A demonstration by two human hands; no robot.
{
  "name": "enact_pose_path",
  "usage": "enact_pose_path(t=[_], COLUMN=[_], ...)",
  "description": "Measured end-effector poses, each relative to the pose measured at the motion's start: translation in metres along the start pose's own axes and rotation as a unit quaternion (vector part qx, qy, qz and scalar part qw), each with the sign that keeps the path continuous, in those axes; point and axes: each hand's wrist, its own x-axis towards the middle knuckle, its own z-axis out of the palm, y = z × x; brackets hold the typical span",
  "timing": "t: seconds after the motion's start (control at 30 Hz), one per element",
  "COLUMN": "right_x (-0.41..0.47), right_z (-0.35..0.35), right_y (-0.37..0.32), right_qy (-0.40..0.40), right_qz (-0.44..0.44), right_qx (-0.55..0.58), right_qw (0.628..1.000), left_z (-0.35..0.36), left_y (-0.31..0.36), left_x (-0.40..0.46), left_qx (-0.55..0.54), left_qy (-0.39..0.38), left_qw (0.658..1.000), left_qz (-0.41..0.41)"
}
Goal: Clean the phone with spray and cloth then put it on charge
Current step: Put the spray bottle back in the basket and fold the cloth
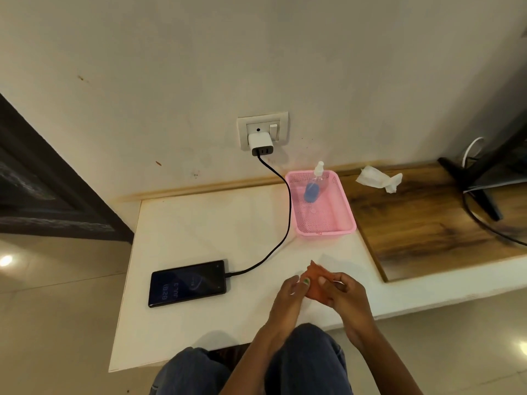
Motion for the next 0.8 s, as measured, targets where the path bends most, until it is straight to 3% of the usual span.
enact_pose_path(t=[0.1,0.23,0.37,0.5,0.57,0.73,0.8], right_x=[-0.015,-0.035,-0.055,-0.078,-0.093,-0.119,-0.121], right_z=[-0.002,-0.003,-0.006,-0.003,-0.001,-0.001,0.0], right_y=[-0.021,-0.042,-0.058,-0.065,-0.065,-0.071,-0.072], right_qy=[-0.04,-0.095,-0.103,-0.02,0.013,-0.079,-0.057], right_qz=[-0.007,-0.009,-0.045,-0.14,-0.211,-0.374,-0.401], right_qx=[0.043,0.052,0.039,-0.041,-0.092,-0.202,-0.221], right_qw=[0.998,0.994,0.993,0.989,0.973,0.902,0.887], left_z=[-0.011,-0.031,-0.042,-0.045,-0.045,-0.048,-0.049], left_y=[0.014,0.023,0.031,0.037,0.041,0.048,0.051], left_x=[-0.023,-0.047,-0.071,-0.092,-0.101,-0.116,-0.12], left_qx=[-0.169,-0.36,-0.362,-0.373,-0.384,-0.403,-0.416], left_qy=[-0.059,-0.105,-0.088,-0.059,-0.045,-0.033,-0.043], left_qw=[0.983,0.925,0.928,0.926,0.922,0.914,0.908], left_qz=[-0.043,-0.061,-0.023,-0.015,-0.006,0.007,0.005])
